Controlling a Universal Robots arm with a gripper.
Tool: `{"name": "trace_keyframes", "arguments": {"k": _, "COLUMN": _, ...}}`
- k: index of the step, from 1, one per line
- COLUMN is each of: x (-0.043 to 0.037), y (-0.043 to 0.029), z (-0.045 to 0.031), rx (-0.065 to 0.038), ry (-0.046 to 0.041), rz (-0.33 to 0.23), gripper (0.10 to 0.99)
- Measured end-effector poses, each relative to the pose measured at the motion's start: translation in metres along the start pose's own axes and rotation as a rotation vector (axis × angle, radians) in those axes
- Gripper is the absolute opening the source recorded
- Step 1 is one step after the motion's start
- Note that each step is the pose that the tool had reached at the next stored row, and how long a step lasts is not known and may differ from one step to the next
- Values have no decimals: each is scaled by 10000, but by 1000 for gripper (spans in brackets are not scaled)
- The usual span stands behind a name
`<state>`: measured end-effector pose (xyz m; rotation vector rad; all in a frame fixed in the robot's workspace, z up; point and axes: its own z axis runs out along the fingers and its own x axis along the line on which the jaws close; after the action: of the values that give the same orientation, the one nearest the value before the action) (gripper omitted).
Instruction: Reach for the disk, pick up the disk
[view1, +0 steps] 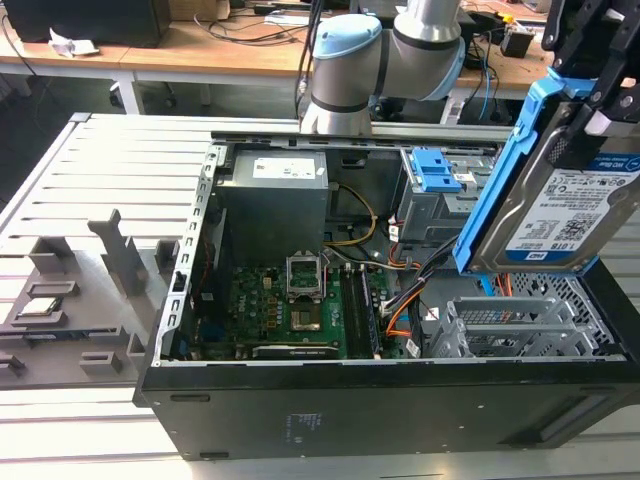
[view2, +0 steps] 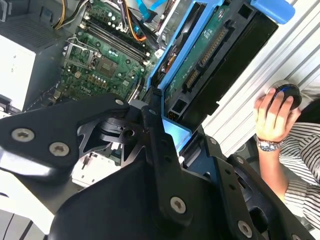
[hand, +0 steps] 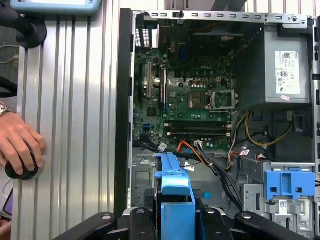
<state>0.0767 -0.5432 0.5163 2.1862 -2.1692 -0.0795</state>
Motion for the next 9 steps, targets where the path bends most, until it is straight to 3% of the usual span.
{"name": "trace_keyframes", "arguments": {"k": 9, "x": 0, "y": -90, "z": 32, "rx": -54, "ry": 0, "rz": -1, "gripper": 369}}
